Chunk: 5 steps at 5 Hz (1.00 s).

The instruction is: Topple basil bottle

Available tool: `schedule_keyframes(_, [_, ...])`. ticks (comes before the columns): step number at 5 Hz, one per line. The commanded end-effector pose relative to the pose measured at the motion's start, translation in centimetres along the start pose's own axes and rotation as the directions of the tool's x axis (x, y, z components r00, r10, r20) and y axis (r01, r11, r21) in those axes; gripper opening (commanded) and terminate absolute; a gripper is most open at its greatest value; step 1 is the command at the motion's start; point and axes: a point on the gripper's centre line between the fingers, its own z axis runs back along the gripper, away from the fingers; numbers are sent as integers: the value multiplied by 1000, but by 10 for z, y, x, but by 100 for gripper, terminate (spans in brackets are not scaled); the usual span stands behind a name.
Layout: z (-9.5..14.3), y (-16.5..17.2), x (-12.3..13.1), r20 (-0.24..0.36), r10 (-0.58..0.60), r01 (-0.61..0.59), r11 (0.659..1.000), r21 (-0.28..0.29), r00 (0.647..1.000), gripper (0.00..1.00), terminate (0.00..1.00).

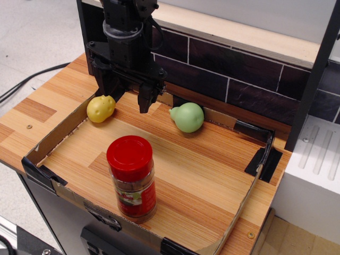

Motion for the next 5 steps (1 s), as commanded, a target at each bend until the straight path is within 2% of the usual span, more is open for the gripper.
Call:
schedule_keyframes(1, [0, 0, 0, 0, 0, 0, 1000, 0, 1000, 100, 0])
schedule_keyframes(3, [37, -32, -3, -4, -54, 53, 995, -83, 999, 100, 0])
schedule_keyframes(5, [64, -51, -27, 31, -168, 171, 974, -146, 985, 100, 0])
